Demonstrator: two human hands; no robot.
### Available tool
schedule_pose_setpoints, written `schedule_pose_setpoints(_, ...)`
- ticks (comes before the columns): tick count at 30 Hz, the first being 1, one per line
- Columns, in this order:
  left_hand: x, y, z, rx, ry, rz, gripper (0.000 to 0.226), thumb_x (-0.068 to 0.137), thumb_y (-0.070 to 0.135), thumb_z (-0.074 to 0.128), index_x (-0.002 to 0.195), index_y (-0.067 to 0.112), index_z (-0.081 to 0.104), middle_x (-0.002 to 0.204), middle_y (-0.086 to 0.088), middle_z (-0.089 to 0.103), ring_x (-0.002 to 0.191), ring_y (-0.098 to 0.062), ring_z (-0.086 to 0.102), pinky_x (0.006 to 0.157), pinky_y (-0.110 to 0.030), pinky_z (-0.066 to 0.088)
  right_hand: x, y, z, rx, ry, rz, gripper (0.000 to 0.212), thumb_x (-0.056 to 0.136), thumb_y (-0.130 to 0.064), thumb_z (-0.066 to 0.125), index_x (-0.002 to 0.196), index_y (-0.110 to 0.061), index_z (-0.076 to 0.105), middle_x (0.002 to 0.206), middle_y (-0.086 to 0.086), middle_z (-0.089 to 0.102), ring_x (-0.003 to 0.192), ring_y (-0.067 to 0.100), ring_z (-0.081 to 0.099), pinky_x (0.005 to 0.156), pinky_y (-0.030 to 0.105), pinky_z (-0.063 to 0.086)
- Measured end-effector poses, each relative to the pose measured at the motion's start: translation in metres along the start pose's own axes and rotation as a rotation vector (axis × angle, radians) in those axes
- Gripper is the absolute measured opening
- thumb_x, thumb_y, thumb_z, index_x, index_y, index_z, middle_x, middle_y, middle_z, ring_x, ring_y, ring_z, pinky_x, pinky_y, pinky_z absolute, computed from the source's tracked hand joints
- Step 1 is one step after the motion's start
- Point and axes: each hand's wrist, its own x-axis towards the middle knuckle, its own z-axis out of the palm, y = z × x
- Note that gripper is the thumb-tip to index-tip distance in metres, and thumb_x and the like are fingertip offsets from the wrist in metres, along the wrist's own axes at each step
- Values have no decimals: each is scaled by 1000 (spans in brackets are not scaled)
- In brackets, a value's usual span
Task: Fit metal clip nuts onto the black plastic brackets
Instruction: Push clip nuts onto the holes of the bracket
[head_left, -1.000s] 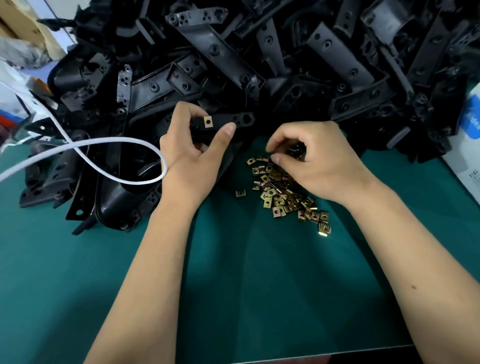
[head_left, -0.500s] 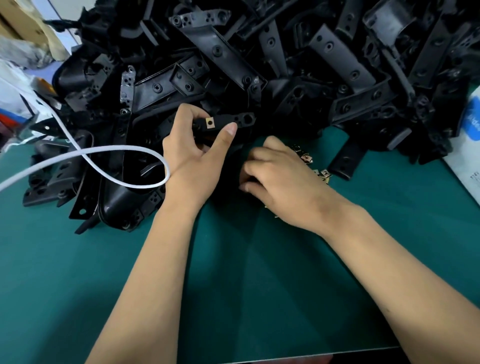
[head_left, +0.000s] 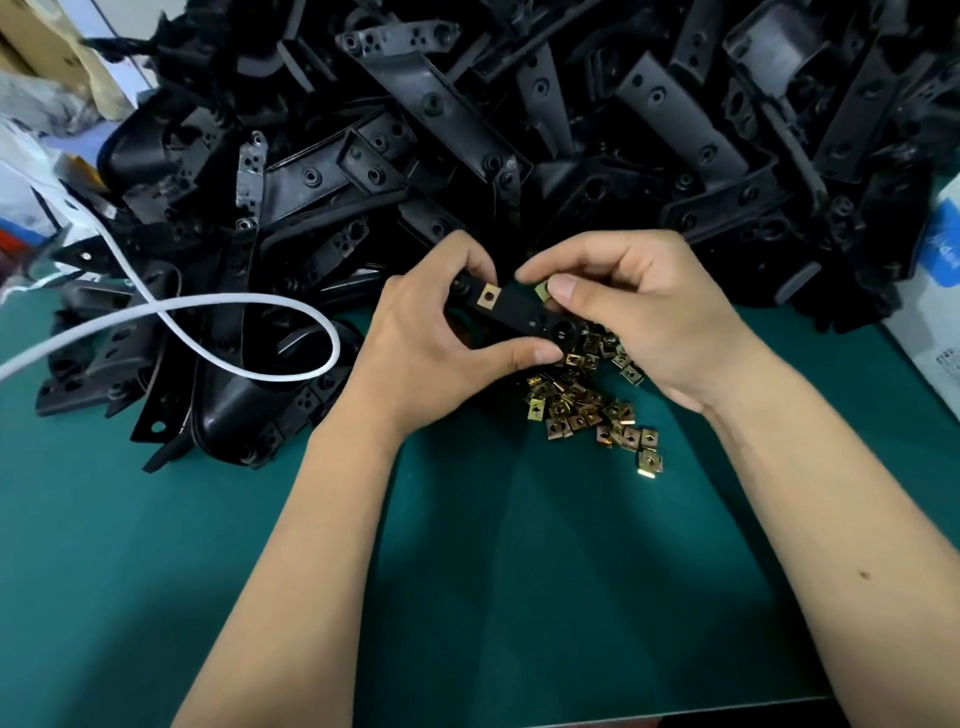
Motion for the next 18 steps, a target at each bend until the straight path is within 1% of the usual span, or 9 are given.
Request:
schedule_pose_setpoints(2,-1,-1,-1,2,-8,7,63,61,72,84,92,27,53,80,24,57,76,-8,55,72,-26,38,0,-2,-3,34,-10,6,21,96,2,63,103,-12,77,88,3,76,84,12,71,81,23,55)
schedule_pose_setpoints(4,-1,0,-1,-7,-10,17,62,61,70,85,91,26,53,79,22,57,75,-8,55,71,-25,38,0,-3,-6,52,-10,16,16,95,2,66,98,-9,76,83,7,75,80,12,71,77,22,55)
schedule_pose_setpoints(6,0,1,-2,-13,-13,22,62,62,69,86,91,25,53,78,21,57,74,-10,55,70,-25,38,0,-3,-7,62,-13,20,17,94,2,67,95,-11,78,82,9,76,78,14,71,75,22,56)
schedule_pose_setpoints(10,0,0,-1,-27,-25,23,62,62,68,86,91,25,52,77,17,58,73,-11,56,69,-24,39,-1,-1,-9,23,-31,20,18,93,-2,70,95,-17,81,83,9,78,78,14,73,74,22,56)
schedule_pose_setpoints(12,-1,-1,0,-25,-31,14,62,62,69,86,91,26,52,78,15,59,74,-13,56,70,-27,39,0,-1,-11,4,-32,26,17,93,-3,72,96,-17,81,83,8,78,78,16,74,74,22,57)
schedule_pose_setpoints(15,-1,-2,1,-17,-34,1,62,62,70,85,91,28,51,79,12,60,76,-14,57,70,-28,41,0,0,-11,-24,-41,17,15,92,-3,73,97,-16,81,84,6,79,79,14,74,74,20,56)
schedule_pose_setpoints(18,-1,-3,1,-16,-48,8,62,62,69,86,91,28,51,78,11,60,74,-14,57,67,-24,41,0,0,-10,-44,-77,30,16,92,-2,72,97,-15,81,88,5,80,85,15,76,78,22,56)
